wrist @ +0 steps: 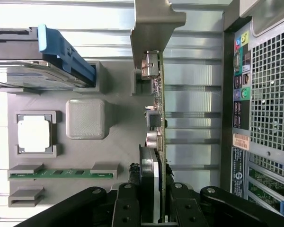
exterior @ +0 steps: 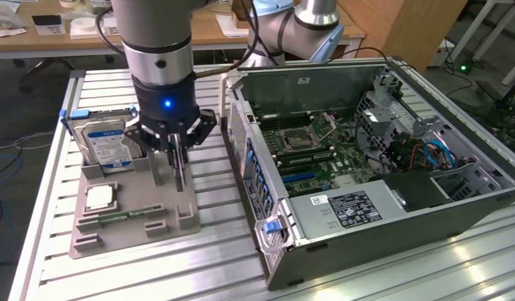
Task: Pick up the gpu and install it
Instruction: 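Pick up the gpu and move the gpu toward the slot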
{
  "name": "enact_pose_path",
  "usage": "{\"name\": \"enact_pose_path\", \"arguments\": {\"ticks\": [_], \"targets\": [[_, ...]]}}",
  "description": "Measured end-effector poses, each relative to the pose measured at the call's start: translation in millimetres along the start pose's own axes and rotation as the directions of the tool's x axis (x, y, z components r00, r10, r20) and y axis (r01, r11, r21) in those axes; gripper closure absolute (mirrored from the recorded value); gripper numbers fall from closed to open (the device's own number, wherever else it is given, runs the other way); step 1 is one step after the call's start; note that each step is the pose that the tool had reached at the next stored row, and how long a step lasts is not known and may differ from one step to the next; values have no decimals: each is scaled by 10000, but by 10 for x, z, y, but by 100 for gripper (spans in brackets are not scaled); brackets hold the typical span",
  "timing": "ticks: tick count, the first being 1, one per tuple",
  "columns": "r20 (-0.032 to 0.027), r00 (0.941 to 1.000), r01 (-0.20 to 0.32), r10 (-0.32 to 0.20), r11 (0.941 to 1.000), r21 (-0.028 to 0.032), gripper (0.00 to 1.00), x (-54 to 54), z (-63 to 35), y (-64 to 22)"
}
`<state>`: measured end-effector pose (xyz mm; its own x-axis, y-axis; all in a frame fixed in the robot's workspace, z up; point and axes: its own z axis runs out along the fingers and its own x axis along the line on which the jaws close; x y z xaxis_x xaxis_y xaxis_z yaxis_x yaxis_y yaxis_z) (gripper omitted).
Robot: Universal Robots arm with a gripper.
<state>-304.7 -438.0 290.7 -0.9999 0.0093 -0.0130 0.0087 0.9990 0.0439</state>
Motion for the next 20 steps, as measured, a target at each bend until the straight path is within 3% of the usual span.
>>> {"name": "enact_pose_path", "arguments": {"ticks": [20], "targets": [[0,10000,0,0,10000,0,72,-6,-441,19]]}}
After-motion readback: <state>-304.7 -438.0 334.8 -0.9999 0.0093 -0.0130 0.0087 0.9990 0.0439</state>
